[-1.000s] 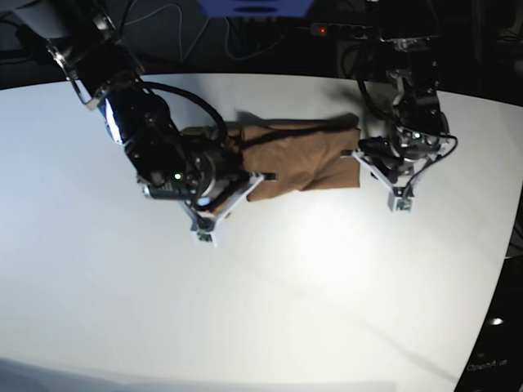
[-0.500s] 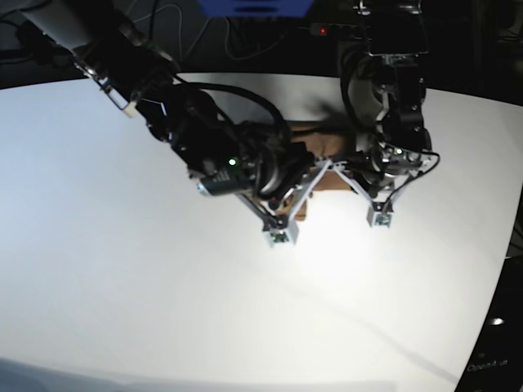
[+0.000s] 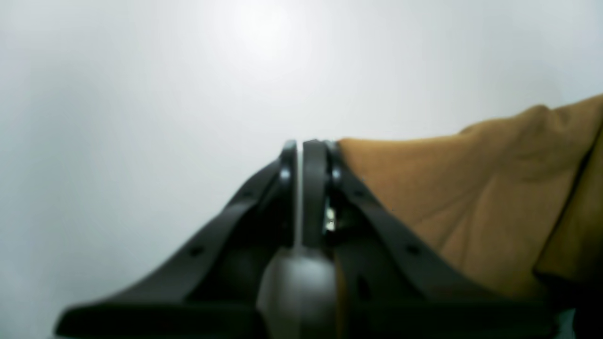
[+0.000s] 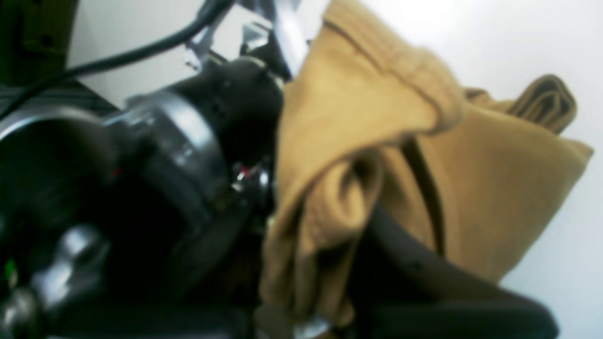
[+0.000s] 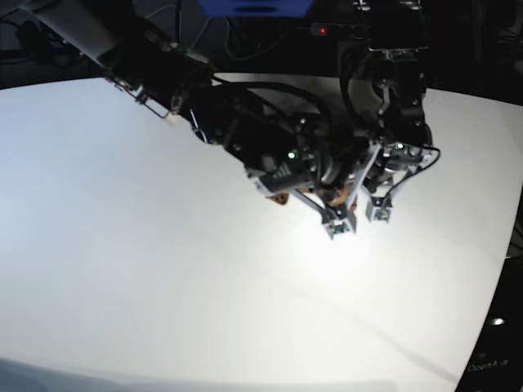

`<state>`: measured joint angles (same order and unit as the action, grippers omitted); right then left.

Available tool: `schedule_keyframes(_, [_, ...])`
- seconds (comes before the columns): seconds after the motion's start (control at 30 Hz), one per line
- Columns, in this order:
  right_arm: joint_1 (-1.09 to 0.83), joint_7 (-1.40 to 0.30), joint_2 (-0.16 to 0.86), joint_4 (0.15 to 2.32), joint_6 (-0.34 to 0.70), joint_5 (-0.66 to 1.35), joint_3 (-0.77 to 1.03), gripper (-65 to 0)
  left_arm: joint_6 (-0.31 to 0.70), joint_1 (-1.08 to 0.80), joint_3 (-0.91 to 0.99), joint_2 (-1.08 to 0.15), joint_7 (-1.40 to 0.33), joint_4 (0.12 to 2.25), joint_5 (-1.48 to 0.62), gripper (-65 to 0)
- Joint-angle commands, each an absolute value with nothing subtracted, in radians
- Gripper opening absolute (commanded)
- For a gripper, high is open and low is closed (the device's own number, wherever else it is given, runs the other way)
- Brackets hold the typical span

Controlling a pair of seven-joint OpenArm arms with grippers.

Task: Fold the T-shirt properly
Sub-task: 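Hold the folded bundle with both grippers and press the layers together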

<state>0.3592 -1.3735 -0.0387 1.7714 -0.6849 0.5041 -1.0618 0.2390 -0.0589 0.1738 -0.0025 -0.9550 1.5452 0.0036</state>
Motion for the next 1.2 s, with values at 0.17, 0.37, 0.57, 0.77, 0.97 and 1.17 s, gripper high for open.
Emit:
schedule_keyframes(0.17, [0.421,-1.396,-0.035,1.748,-0.698,0.515,-1.075,-64.4,0.243,-0.079,0.171,0.001,-1.018,1.580,0.010,-62.4])
schedule_keyframes(0.37, [0.432,-1.396,0.008,1.721,-0.698,0.513,-1.090,-64.4,0.243,-0.081,0.171,0.001,-1.018,1.577,0.016,-62.4])
schedule_keyframes(0.57, [0.450,-1.396,0.067,1.713,-0.698,0.513,-1.142,-64.4,0.243,-0.105,0.171,0.001,-1.018,1.583,0.015,-62.4])
schedule_keyframes(0.77, [0.461,-1.394,0.085,1.652,-0.698,0.513,-1.176,-64.4,0.243,-0.108,0.173,0.001,-1.018,1.583,0.016,-62.4])
schedule_keyframes(0.97, [0.463,-1.357,0.077,1.604,-0.698,0.513,-1.191,-64.4,0.242,-0.110,0.173,0.001,-1.018,1.583,0.016,-62.4])
schedule_keyframes(1.17, [0.472,-1.345,0.065,1.572,-0.698,0.513,-1.198,-64.3,0.242,-0.110,0.173,0.001,-1.018,1.583,0.012,-62.4])
